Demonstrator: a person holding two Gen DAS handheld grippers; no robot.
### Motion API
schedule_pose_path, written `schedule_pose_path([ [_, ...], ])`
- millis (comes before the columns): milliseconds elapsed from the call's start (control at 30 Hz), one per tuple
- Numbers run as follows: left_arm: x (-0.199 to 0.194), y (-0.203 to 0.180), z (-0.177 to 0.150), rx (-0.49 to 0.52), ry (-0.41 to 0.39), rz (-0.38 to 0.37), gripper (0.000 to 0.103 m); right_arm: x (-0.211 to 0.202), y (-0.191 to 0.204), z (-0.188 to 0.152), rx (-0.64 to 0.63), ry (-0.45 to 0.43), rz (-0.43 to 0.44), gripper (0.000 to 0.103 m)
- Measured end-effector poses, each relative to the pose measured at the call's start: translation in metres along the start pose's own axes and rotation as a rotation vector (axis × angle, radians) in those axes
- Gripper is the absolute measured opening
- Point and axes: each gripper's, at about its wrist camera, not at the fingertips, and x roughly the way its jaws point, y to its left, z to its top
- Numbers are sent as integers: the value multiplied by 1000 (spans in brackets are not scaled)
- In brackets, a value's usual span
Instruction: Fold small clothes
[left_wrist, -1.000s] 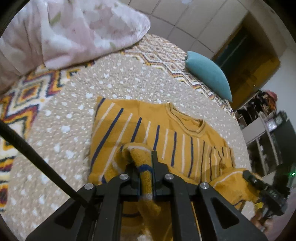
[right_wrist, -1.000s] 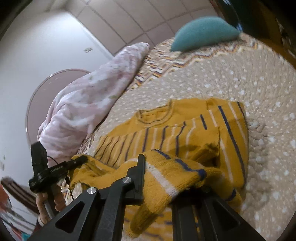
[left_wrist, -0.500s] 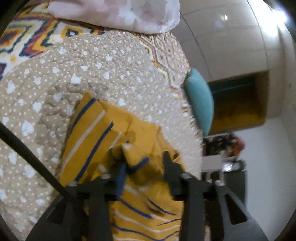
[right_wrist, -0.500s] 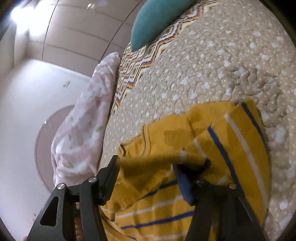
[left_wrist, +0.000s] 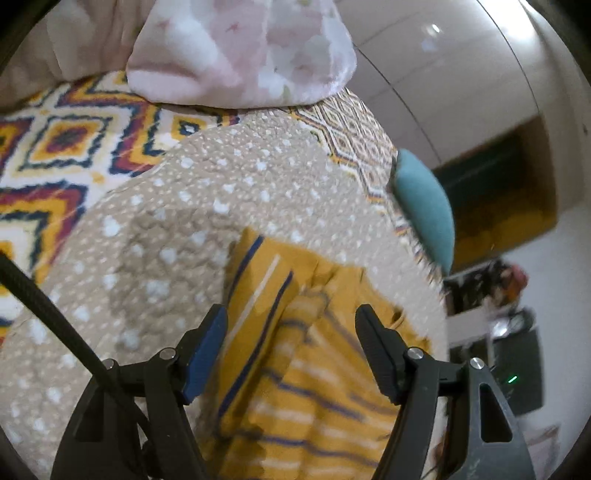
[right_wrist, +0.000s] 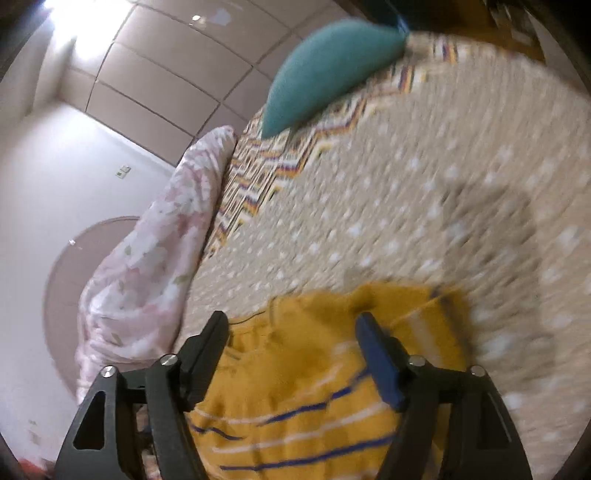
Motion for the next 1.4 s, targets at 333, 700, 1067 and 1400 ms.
schedule_pose_path([
  [333,8,3,-72,354,99,284,64,-56,-13,-86,-229,183,-134,55],
  [700,-59,-6,-80,343,-92,400,65,-126,-50,-77,-174,-10,-293,32],
  [1067,-2,3,-115,274,-138,267,66,-35,100,-114,-454,153,-173,32],
  [1400,-12,38,-109,130,-169,39,76,150,244,-179,-815,425,-174,32],
])
